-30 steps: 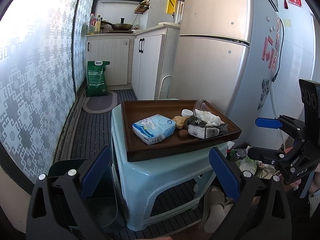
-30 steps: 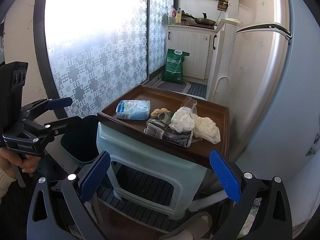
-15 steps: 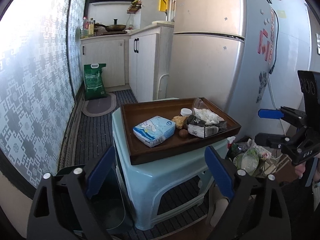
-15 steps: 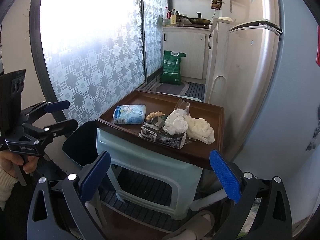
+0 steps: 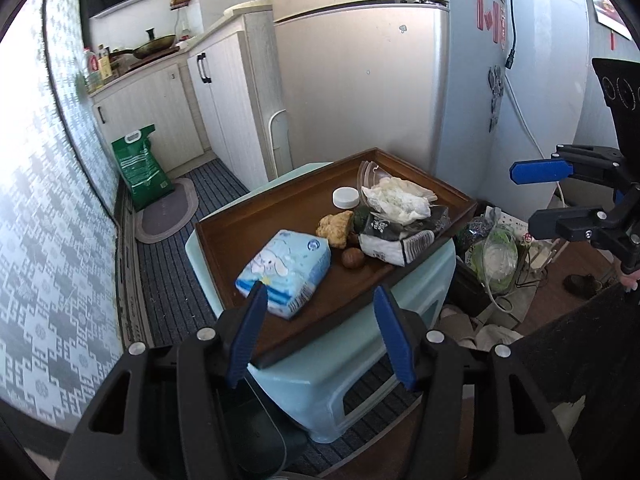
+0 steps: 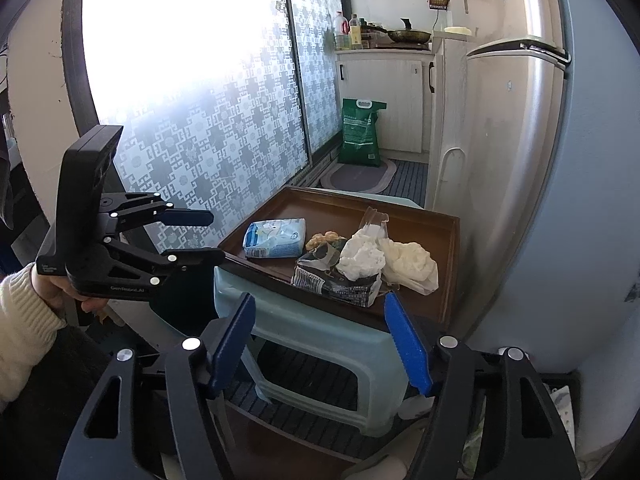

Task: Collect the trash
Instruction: 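Grasp the blue cartoon wipe pack with the left gripper while the right gripper grasps crumpled tissues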

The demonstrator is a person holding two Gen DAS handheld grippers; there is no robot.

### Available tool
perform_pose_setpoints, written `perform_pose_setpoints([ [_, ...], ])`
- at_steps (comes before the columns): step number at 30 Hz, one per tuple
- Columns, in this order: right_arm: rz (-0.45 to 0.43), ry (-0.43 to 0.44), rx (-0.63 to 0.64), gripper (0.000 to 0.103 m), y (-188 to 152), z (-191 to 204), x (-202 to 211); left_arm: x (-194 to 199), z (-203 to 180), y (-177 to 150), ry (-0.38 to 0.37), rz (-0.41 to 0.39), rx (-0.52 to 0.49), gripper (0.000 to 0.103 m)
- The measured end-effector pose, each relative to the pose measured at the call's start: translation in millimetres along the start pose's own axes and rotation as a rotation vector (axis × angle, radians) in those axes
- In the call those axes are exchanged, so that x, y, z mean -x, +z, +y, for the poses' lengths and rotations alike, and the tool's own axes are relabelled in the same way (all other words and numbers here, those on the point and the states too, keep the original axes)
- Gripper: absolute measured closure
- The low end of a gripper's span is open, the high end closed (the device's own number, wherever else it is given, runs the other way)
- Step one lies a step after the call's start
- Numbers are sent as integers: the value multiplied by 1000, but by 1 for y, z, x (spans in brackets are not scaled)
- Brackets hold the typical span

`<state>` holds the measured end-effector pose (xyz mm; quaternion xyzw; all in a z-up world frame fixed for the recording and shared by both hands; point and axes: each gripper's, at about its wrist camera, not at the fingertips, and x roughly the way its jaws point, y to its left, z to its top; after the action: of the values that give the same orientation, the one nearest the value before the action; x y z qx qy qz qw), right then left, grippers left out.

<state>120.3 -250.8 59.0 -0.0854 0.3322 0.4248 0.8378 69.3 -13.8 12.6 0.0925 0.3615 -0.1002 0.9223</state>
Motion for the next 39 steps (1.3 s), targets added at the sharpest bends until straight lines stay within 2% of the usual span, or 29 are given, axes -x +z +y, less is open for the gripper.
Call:
perform_pose_setpoints([
  [7, 39, 23, -22, 45, 10, -10, -12, -31, 13, 18, -46, 69, -67, 41],
  [9, 55, 26, -33, 45, 10, -14, -17, -42, 16, 22, -55, 91, -90, 37],
  [11, 76, 27, -36, 45, 11, -16, -23, -51, 19, 25, -62, 101, -104, 25],
  [12, 83, 27, -35, 45, 12, -16, -25, -55, 20, 25, -62, 106, -113, 23],
  [15, 102, 15, -31, 45, 19, -20, -33, -70, 26, 29, -82, 133, -126, 23],
  [19, 143, -1, -14, 51, 29, -19, -48, -85, 33, 28, -98, 162, -130, 23],
  [23, 180, -22, -16, 56, 34, -21, -65, -96, 38, 26, -125, 176, -117, 33],
  [27, 195, -20, -30, 62, 39, -25, -77, -102, 42, 24, -166, 182, -97, 37],
  [31, 213, -19, -34, 65, 41, -27, -87, -103, 44, 23, -188, 175, -75, 45],
  [33, 220, -26, -42, 66, 39, -29, -90, -102, 43, 23, -183, 171, -76, 47],
  [39, 228, -15, -62, 77, 36, -35, -96, -101, 43, 21, -182, 158, -55, 53],
])
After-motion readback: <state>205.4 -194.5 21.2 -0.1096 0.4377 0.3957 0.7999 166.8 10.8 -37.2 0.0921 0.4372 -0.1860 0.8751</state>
